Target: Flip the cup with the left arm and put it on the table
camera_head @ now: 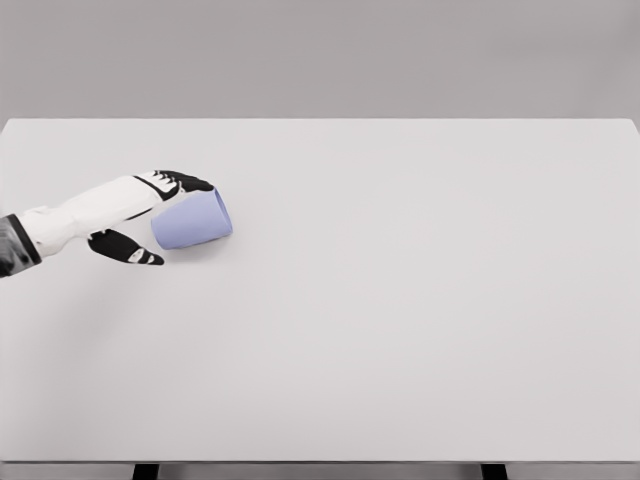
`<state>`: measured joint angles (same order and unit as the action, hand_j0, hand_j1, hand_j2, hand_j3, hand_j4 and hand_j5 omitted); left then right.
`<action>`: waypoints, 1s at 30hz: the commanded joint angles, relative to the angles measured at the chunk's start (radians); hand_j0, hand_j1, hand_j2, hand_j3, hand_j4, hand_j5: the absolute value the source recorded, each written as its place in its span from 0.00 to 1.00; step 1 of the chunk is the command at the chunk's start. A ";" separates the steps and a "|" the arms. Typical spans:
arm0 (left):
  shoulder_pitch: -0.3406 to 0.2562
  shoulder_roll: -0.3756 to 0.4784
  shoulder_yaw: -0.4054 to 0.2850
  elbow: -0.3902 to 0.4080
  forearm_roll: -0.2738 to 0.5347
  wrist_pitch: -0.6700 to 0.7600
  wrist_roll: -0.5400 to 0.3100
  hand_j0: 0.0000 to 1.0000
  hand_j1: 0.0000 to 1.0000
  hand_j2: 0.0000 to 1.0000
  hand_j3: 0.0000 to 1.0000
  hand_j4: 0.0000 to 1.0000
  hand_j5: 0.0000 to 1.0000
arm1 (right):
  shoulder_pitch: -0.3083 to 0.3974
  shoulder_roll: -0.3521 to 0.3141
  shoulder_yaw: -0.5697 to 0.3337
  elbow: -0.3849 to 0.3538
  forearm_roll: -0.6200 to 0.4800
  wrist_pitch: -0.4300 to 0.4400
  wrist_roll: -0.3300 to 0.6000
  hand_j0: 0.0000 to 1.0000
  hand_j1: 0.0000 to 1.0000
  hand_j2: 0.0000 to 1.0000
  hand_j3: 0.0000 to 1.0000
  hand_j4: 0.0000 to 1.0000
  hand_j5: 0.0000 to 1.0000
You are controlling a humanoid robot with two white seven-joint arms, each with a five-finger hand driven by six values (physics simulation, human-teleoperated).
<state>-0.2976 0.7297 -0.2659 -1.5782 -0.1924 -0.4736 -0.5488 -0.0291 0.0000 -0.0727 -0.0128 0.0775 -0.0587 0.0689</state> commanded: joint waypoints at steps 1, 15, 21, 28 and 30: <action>0.000 -0.013 -0.001 -0.002 0.005 0.000 0.000 1.00 1.00 1.00 1.00 1.00 1.00 | 0.000 0.000 0.001 -0.003 0.004 -0.004 0.000 1.00 1.00 1.00 1.00 1.00 1.00; -0.097 0.168 -0.148 -0.060 0.163 0.250 0.276 1.00 1.00 1.00 1.00 1.00 1.00 | 0.015 0.000 -0.002 0.007 -0.002 0.002 0.000 1.00 1.00 1.00 1.00 1.00 1.00; -0.164 0.171 -0.288 -0.075 0.467 0.263 0.102 1.00 1.00 1.00 1.00 1.00 1.00 | 0.015 0.000 -0.002 0.007 -0.002 0.002 0.000 1.00 1.00 1.00 1.00 1.00 1.00; -0.130 0.129 -0.283 -0.155 0.538 0.583 0.279 1.00 1.00 1.00 1.00 1.00 1.00 | 0.015 0.000 -0.002 0.007 -0.002 0.002 0.000 1.00 1.00 1.00 1.00 1.00 1.00; -0.115 0.131 -0.283 -0.158 0.536 0.583 0.285 1.00 1.00 1.00 1.00 1.00 1.00 | 0.015 0.000 -0.002 0.007 -0.002 0.002 0.000 1.00 1.00 1.00 1.00 1.00 1.00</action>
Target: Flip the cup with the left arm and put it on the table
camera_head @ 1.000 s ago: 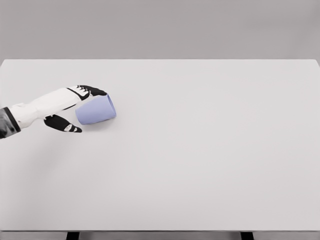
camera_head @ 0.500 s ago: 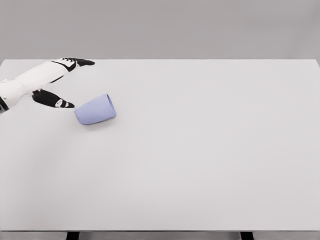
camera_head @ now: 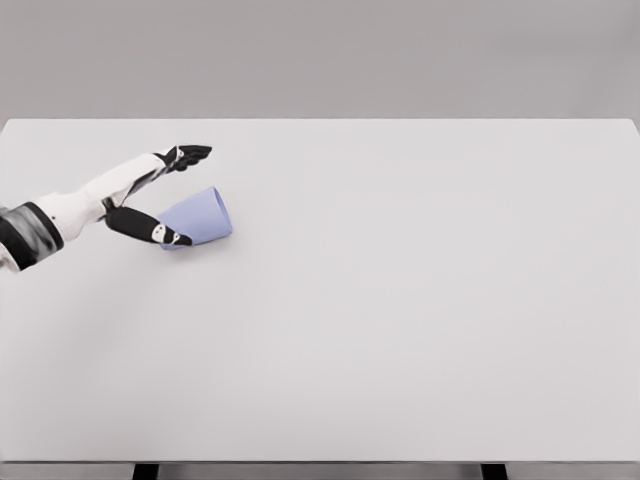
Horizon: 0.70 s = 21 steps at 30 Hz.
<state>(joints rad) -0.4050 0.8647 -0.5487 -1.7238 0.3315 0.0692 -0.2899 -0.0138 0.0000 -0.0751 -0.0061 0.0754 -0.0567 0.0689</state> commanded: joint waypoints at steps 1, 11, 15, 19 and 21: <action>0.000 -0.004 -0.002 -0.016 0.011 0.040 0.026 1.00 1.00 1.00 1.00 1.00 1.00 | 0.000 0.000 0.000 0.000 0.000 0.000 0.000 1.00 1.00 1.00 1.00 1.00 1.00; 0.008 -0.082 -0.011 -0.017 -0.132 0.127 0.023 1.00 1.00 1.00 1.00 1.00 1.00 | 0.000 0.000 0.000 0.000 0.000 0.000 0.000 1.00 1.00 1.00 1.00 1.00 1.00; 0.008 -0.084 -0.011 -0.016 -0.147 0.153 0.023 1.00 1.00 1.00 1.00 1.00 1.00 | 0.000 0.000 0.000 0.000 0.000 0.000 0.000 1.00 1.00 1.00 1.00 1.00 1.00; 0.008 -0.098 -0.013 -0.014 -0.181 0.170 0.023 1.00 1.00 1.00 1.00 1.00 1.00 | 0.000 0.000 0.000 0.000 0.000 0.000 0.000 1.00 1.00 1.00 1.00 1.00 1.00; 0.008 -0.125 -0.014 0.003 -0.236 0.184 0.023 1.00 1.00 1.00 1.00 1.00 1.00 | 0.000 0.000 0.000 0.000 0.000 0.000 0.000 1.00 1.00 1.00 1.00 1.00 1.00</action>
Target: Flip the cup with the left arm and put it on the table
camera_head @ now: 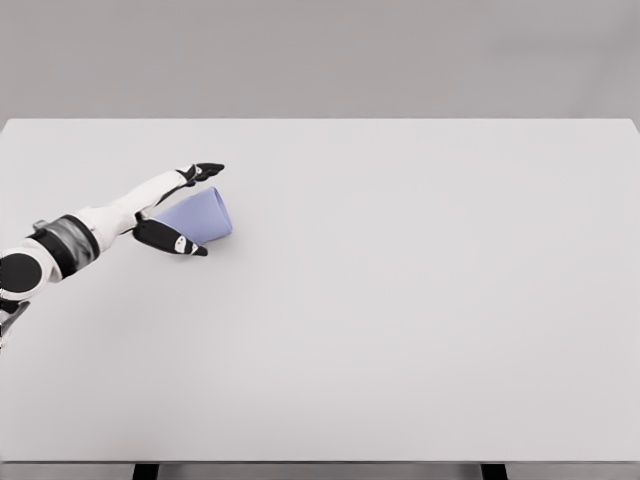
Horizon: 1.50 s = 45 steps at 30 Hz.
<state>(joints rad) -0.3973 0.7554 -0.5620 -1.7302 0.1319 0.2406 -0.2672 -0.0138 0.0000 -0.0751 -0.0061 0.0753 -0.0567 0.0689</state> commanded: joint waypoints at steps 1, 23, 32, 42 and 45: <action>0.000 -0.018 -0.002 0.012 -0.041 0.013 0.000 1.00 1.00 1.00 1.00 1.00 1.00 | 0.000 0.000 0.000 0.000 0.000 0.000 0.000 1.00 1.00 1.00 1.00 1.00 1.00; -0.023 -0.070 -0.026 0.069 -0.133 0.039 0.000 1.00 1.00 1.00 1.00 1.00 1.00 | 0.000 0.000 0.000 0.000 0.000 0.000 0.000 1.00 1.00 1.00 1.00 1.00 1.00; -0.023 -0.083 -0.035 0.083 -0.133 0.037 -0.001 0.96 0.96 0.96 0.96 0.96 0.96 | 0.000 0.000 0.000 0.000 0.000 0.000 0.000 1.00 1.00 1.00 1.00 1.00 1.00; -0.023 -0.084 -0.052 0.083 -0.133 0.037 -0.004 0.51 0.51 0.51 0.51 0.51 0.51 | 0.000 0.000 0.000 0.000 0.000 0.000 0.000 1.00 1.00 1.00 1.00 1.00 1.00; -0.023 -0.084 -0.053 0.084 -0.133 0.037 -0.006 0.43 0.43 0.43 0.43 0.43 0.43 | 0.000 0.000 0.000 0.000 0.000 0.000 0.000 1.00 1.00 1.00 1.00 1.00 1.00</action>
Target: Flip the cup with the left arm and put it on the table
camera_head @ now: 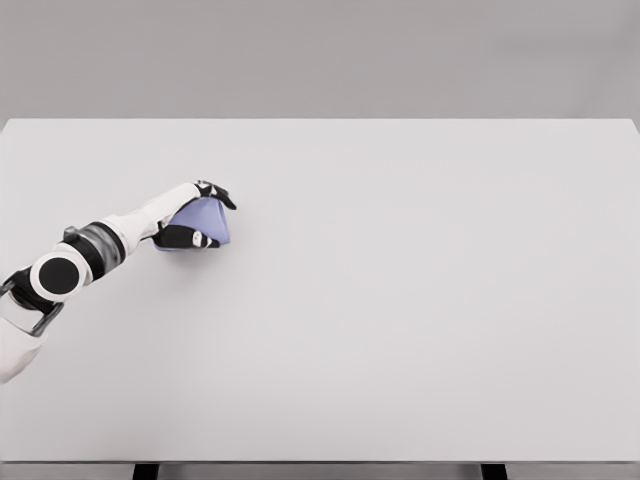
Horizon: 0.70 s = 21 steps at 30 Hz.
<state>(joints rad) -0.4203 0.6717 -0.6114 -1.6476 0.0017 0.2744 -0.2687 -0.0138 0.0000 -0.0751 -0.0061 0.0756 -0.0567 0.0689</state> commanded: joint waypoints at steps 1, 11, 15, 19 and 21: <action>0.000 0.000 -0.004 0.002 -0.003 0.003 -0.004 0.42 0.42 0.42 0.42 0.42 0.42 | 0.000 0.000 0.000 0.000 0.000 0.000 0.000 1.00 1.00 1.00 1.00 1.00 1.00; -0.017 0.058 0.004 0.022 0.129 -0.093 -0.012 0.41 0.41 0.41 0.41 0.41 0.41 | 0.000 0.000 0.000 0.000 0.001 0.000 0.000 1.00 1.00 1.00 1.00 1.00 1.00; -0.017 0.127 0.015 0.031 0.264 -0.213 -0.014 0.42 0.42 0.42 0.42 0.42 0.42 | 0.000 0.000 0.000 0.000 0.000 0.000 0.000 1.00 1.00 1.00 1.00 1.00 1.00; -0.015 0.164 0.041 0.083 0.397 -0.325 -0.135 0.42 0.42 0.42 0.42 0.42 0.42 | 0.000 0.000 0.000 0.000 0.000 0.000 0.000 1.00 1.00 1.00 1.00 1.00 1.00; -0.014 0.167 0.041 0.091 0.428 -0.348 -0.153 0.42 0.42 0.42 0.42 0.42 0.42 | 0.000 0.000 0.000 0.000 0.000 0.000 0.000 1.00 1.00 1.00 1.00 1.00 1.00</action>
<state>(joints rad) -0.4311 0.8263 -0.5772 -1.5733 0.3743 -0.0325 -0.3858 -0.0138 0.0000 -0.0751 -0.0061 0.0754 -0.0567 0.0689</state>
